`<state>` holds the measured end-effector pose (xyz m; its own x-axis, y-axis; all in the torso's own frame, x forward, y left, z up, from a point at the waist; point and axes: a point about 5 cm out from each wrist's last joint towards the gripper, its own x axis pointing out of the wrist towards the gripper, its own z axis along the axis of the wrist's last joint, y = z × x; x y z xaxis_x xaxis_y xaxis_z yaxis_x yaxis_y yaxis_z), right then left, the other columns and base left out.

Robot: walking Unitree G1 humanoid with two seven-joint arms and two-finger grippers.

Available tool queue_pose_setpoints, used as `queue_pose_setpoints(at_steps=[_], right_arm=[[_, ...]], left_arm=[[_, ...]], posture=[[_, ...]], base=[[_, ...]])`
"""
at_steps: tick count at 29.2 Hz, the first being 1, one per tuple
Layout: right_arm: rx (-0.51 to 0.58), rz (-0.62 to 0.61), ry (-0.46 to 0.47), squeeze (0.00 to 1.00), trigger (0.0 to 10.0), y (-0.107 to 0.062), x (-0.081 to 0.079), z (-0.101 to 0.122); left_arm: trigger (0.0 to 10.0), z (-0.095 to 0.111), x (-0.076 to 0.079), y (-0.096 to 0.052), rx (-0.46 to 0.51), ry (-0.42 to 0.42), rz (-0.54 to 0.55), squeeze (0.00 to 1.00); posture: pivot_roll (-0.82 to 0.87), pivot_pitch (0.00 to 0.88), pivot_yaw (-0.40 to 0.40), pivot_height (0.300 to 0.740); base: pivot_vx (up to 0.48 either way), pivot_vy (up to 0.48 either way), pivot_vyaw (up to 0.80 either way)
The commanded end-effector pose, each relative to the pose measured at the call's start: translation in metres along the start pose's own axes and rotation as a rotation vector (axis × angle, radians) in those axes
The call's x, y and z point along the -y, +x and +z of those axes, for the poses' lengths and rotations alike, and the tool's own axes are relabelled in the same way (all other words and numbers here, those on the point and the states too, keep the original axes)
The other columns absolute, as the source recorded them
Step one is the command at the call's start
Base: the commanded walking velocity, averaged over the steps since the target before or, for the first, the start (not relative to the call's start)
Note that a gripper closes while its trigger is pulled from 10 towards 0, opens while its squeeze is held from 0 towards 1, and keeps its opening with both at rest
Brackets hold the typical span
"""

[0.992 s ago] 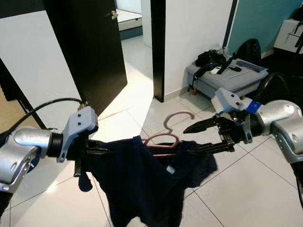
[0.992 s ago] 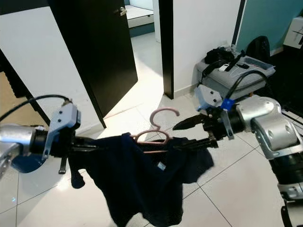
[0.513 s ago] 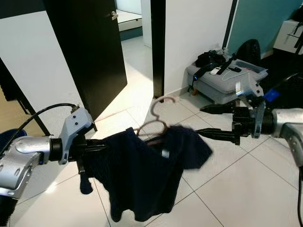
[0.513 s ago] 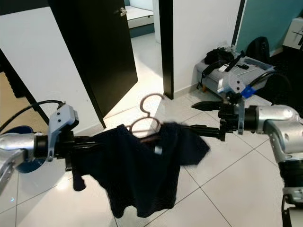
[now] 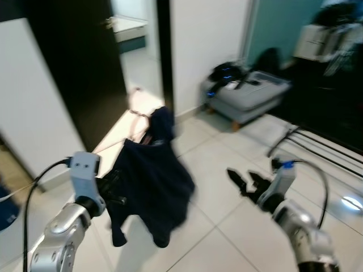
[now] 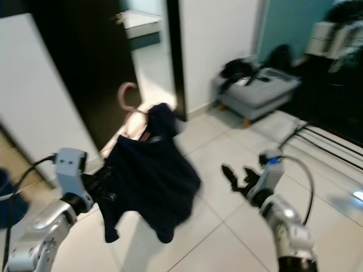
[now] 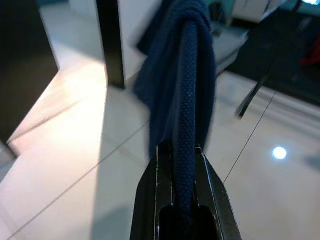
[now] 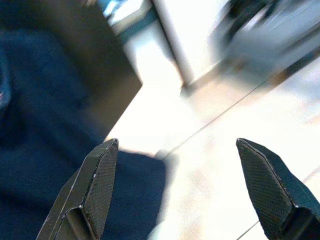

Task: Hang hanger

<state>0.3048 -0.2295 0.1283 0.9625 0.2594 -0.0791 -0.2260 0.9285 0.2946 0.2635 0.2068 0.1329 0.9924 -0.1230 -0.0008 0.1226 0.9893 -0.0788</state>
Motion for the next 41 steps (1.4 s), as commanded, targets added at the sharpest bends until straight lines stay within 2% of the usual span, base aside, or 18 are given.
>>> queue_pose_setpoints(at_steps=[1, 6, 9, 15, 33, 41], right_arm=[[-0.023, 0.001, 0.020, 0.00, 10.0, 0.000, -0.002, -0.011], [-0.012, -0.018, 0.008, 0.00, 10.0, 0.000, -0.005, -0.010], [0.000, -0.043, -0.009, 0.00, 10.0, -0.002, -0.007, -0.009], [-0.004, -0.063, -0.035, 0.00, 10.0, -0.002, -0.008, -0.009], [-0.003, -0.075, -0.048, 0.00, 10.0, 0.003, -0.009, -0.009], [0.008, -0.071, -0.047, 0.00, 10.0, 0.005, -0.012, -0.008]], left_arm=[[10.0, 0.008, 0.002, -0.002, 0.050, 0.024, 0.008, 0.00], [10.0, 0.006, 0.002, -0.005, 0.050, 0.020, 0.018, 0.00], [10.0, 0.006, 0.001, -0.006, 0.055, 0.019, 0.049, 0.00], [10.0, 0.006, 0.006, -0.002, 0.058, 0.027, 0.042, 0.00], [10.0, 0.010, 0.018, 0.010, 0.055, 0.082, -0.006, 0.00], [10.0, 0.013, 0.031, 0.017, 0.059, 0.081, -0.048, 0.00]], posture=[[-0.10, 0.000, 0.010, 0.736], [-0.11, 0.000, 0.001, 0.736], [-0.11, 0.000, -0.003, 0.736], [-0.12, 0.000, -0.005, 0.736], [-0.13, 0.000, 0.011, 0.736], [-0.13, 0.000, 0.023, 0.736]], base=[[0.000, 0.000, -0.73], [0.111, 0.000, -0.73], [0.480, 0.000, 0.00], [0.480, 0.000, 0.00], [0.480, 0.000, -0.80], [0.480, 0.000, -0.80]])
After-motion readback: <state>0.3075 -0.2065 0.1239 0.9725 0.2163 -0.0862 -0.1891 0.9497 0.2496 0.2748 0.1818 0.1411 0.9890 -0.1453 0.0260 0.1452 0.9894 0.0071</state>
